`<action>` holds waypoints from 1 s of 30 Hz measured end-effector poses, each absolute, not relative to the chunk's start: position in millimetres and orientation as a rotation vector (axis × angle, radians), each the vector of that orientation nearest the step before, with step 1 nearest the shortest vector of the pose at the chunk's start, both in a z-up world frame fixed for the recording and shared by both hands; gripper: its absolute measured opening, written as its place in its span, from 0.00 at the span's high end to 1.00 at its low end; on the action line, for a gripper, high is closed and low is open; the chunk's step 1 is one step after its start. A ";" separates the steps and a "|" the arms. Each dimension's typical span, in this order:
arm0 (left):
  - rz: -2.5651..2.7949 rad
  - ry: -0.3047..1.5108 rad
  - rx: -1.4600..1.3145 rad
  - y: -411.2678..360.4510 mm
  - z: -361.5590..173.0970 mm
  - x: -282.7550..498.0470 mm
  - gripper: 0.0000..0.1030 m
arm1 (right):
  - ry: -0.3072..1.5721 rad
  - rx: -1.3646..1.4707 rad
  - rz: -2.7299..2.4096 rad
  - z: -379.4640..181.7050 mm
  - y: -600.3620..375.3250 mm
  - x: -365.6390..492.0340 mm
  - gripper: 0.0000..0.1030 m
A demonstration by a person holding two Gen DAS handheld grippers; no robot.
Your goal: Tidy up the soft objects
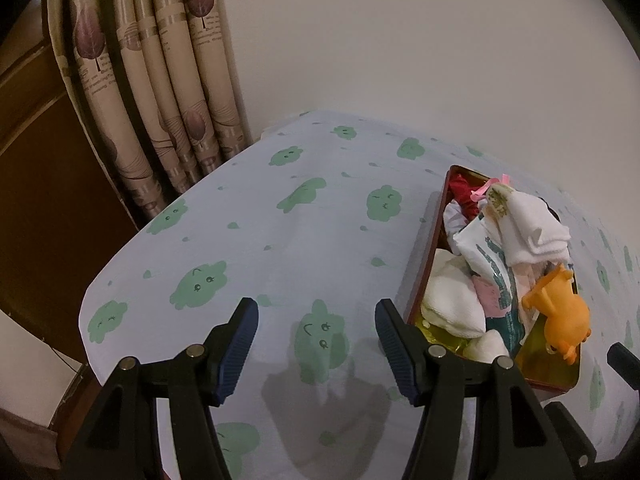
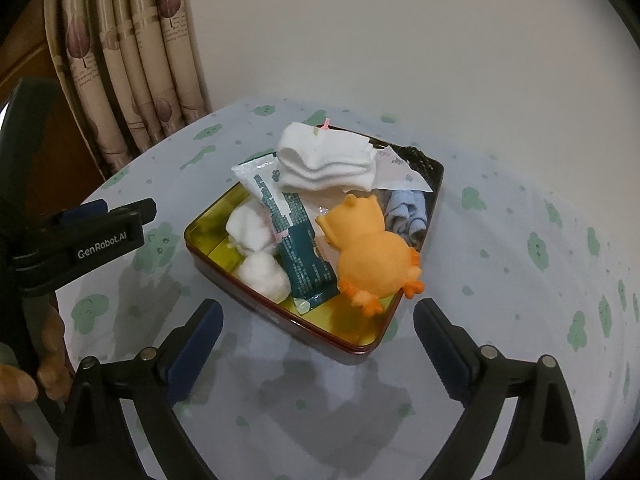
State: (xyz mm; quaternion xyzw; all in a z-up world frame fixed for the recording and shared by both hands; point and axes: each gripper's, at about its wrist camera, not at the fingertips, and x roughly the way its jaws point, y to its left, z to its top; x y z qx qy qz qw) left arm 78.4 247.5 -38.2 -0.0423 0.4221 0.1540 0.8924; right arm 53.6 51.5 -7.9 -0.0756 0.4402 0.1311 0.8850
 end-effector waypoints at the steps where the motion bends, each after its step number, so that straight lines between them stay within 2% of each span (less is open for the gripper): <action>1: 0.319 0.877 -0.087 247.4 -38.4 78.5 0.39 | 0.917 -0.158 0.274 -8.0 51.4 53.6 0.08; 30: 0.310 0.886 -0.096 246.1 -38.3 78.8 0.39 | 0.948 -0.164 0.274 -17.4 56.0 52.6 0.06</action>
